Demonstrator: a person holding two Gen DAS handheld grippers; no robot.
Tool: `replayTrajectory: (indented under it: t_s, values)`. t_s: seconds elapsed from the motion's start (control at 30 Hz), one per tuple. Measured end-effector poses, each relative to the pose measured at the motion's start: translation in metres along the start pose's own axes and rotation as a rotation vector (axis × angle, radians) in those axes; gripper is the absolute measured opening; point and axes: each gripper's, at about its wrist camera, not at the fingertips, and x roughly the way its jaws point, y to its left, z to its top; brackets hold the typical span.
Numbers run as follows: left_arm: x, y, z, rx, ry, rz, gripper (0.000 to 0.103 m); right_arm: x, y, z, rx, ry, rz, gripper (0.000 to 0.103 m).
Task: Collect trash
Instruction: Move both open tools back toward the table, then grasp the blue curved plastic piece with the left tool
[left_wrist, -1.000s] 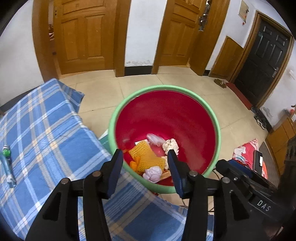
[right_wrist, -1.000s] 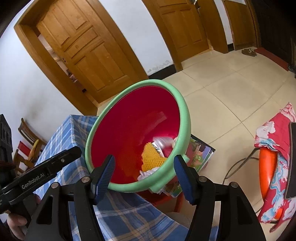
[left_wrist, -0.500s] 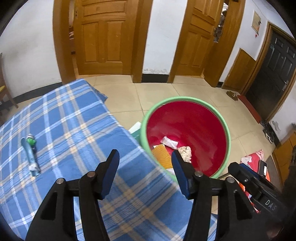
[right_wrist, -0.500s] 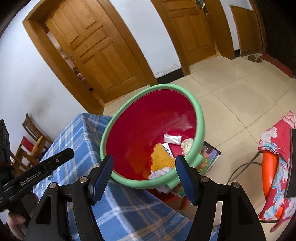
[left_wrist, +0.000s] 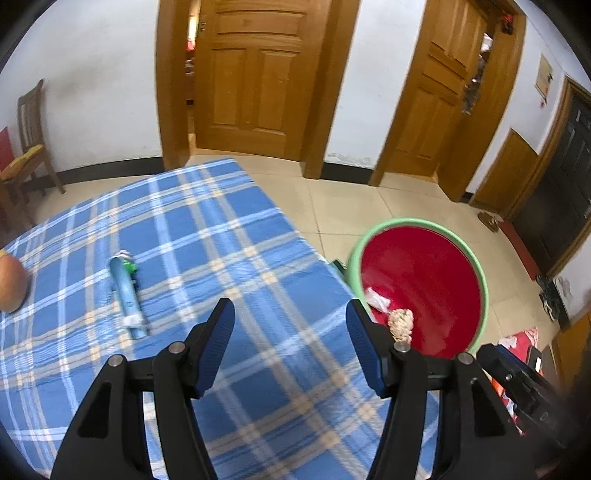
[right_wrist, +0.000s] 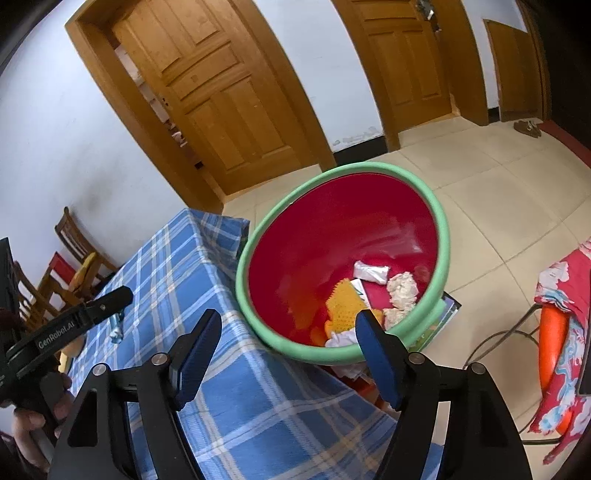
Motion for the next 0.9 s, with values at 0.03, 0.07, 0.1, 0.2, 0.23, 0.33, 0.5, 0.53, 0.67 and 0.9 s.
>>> replayTrajectory:
  t_s: [0.03,0.07,0.1,0.2,0.23,0.33,0.5,0.53,0.67,0.9]
  values:
    - [-0.001,0.005,0.000,-0.008,-0.003,0.005,0.063,0.001,0.002,-0.001,-0.004,0.003,0.001,0.076]
    - [-0.002,0.010,0.000,-0.015,-0.006,0.010,0.063,0.002,0.005,-0.002,-0.008,0.006,0.002,0.076]
    - [-0.003,0.015,0.000,-0.022,-0.009,0.016,0.063,0.003,0.008,-0.003,-0.011,0.009,0.003,0.076]
    - [-0.006,0.032,0.000,-0.045,-0.019,0.039,0.063,0.006,0.015,-0.005,-0.022,0.021,0.006,0.076]
    - [-0.006,0.039,0.001,-0.055,-0.021,0.047,0.063,0.007,0.016,-0.005,-0.026,0.023,0.006,0.076]
    - [-0.009,0.059,0.002,-0.080,-0.030,0.071,0.063,0.011,0.021,-0.005,-0.036,0.034,0.003,0.076]
    - [-0.009,0.092,0.002,-0.139,-0.040,0.139,0.063,0.014,0.029,-0.010,-0.052,0.043,0.009,0.077]
    - [-0.007,0.099,0.002,-0.155,-0.038,0.153,0.063,0.016,0.031,-0.011,-0.046,0.051,0.020,0.077]
    - [0.002,0.118,-0.001,-0.198,-0.020,0.174,0.063,0.023,0.040,-0.012,-0.062,0.066,0.031,0.077]
    - [0.021,0.122,-0.008,-0.203,0.014,0.158,0.063,0.031,0.043,-0.014,-0.068,0.086,0.031,0.077]
